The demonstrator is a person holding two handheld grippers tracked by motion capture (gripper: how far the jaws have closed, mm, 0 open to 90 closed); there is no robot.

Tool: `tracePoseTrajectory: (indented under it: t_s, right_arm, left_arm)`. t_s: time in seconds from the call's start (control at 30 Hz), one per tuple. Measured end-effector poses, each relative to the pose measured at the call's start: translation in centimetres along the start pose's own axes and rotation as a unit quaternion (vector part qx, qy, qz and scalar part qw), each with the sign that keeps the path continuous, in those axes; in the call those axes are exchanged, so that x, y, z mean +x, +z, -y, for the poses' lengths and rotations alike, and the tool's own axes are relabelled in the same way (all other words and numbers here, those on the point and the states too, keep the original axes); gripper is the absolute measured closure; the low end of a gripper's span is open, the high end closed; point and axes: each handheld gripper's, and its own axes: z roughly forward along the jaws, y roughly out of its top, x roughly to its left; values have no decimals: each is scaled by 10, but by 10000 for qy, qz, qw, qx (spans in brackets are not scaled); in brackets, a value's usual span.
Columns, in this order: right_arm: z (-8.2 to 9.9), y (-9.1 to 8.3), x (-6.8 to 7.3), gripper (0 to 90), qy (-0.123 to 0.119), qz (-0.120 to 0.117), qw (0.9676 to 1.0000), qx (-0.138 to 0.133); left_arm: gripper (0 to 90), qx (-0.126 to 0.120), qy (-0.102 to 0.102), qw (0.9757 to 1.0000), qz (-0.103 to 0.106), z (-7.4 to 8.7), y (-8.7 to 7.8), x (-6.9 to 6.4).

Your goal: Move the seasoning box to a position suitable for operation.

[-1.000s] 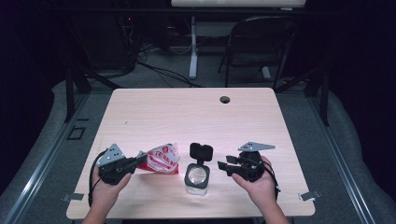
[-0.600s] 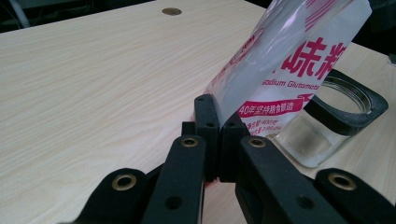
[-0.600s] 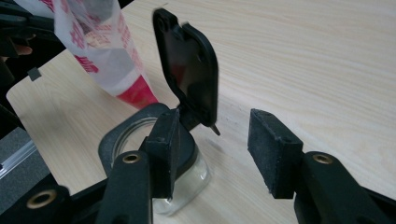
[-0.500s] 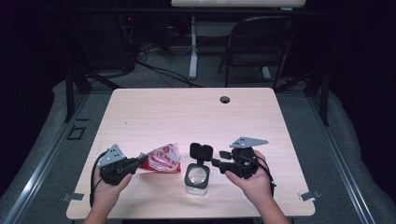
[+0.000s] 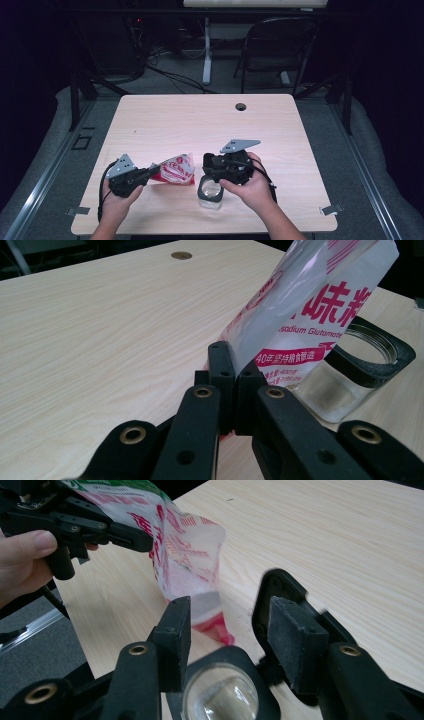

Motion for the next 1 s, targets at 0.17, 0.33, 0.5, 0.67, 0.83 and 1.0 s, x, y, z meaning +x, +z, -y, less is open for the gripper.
tracePoseTrajectory:
  t_s: [0.17, 0.33, 0.5, 0.67, 0.83, 1.0]
  right_arm:
    - [-8, 10, 5, 519, -29, -162, 9999, -12]
    - [-13, 16, 11, 522, -54, -300, 9995, -40]
    - [-17, 23, 17, 582, -136, -427, 9990, -27]
    - [-22, 32, 23, 654, -158, -526, 9985, 16]
    - [-25, 40, 25, 694, -142, -646, 9978, 86]
    - [-26, 49, 26, 745, -28, -753, 9971, 134]
  left_arm:
    - [900, -5, -14, 10000, 7, 0, 1, 0]
    - [900, -3, 14, 10000, 5, -1, 1, -1]
    - [900, 28, 101, 9999, -20, -2, 0, -4]
    - [899, 43, 125, 9999, -15, -2, 0, -6]
    - [900, 72, 158, 9998, -28, -1, -1, -7]
    - [899, 63, 140, 9999, -19, 1, -1, -8]
